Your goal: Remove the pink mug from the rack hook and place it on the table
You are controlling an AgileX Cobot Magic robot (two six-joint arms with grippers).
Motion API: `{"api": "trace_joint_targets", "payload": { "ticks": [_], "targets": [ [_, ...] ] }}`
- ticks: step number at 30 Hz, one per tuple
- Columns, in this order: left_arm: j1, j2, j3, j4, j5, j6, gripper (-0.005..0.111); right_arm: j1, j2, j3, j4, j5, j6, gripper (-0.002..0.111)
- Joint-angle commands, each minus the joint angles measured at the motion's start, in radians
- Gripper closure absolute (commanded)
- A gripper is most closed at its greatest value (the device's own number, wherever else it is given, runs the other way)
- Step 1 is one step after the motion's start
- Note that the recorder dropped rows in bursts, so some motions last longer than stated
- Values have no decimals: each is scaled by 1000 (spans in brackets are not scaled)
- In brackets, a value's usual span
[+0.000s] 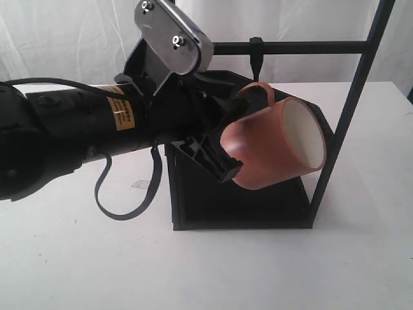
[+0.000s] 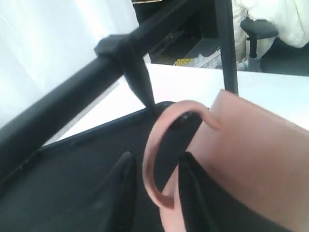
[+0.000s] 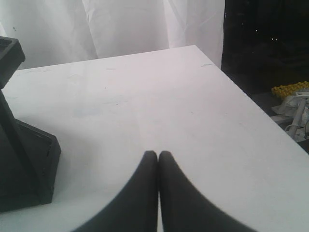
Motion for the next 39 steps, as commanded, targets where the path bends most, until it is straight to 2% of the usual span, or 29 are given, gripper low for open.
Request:
{"api": "trace_joint_targets", "payload": {
  "ticks": [1, 6, 12, 17, 18, 32, 36, 39],
  "targets": [
    [-5, 5, -2, 50, -54, -40, 71, -6, -2, 4, -5, -7, 2, 108],
    [-5, 34, -2, 50, -54, 33, 71, -6, -2, 4, -5, -7, 2, 108],
    [-5, 56, -2, 53, -54, 33, 74, -6, -2, 4, -5, -7, 2, 108],
    [-5, 43, -2, 53, -24, 33, 104, -6, -2, 4, -5, -7, 2, 108],
    [-5, 38, -2, 53, -14, 33, 107, -6, -2, 4, -5, -7, 2, 108],
    [-5, 34, -2, 46, -11, 33, 107, -6, -2, 4, -5, -7, 2, 108],
    [-5, -59, -2, 46, 124, 33, 107, -6, -2, 4, -5, -7, 2, 108],
    [-5, -158, -2, 46, 234, -100, 107, -6, -2, 4, -5, -7, 2, 108]
  ]
}}
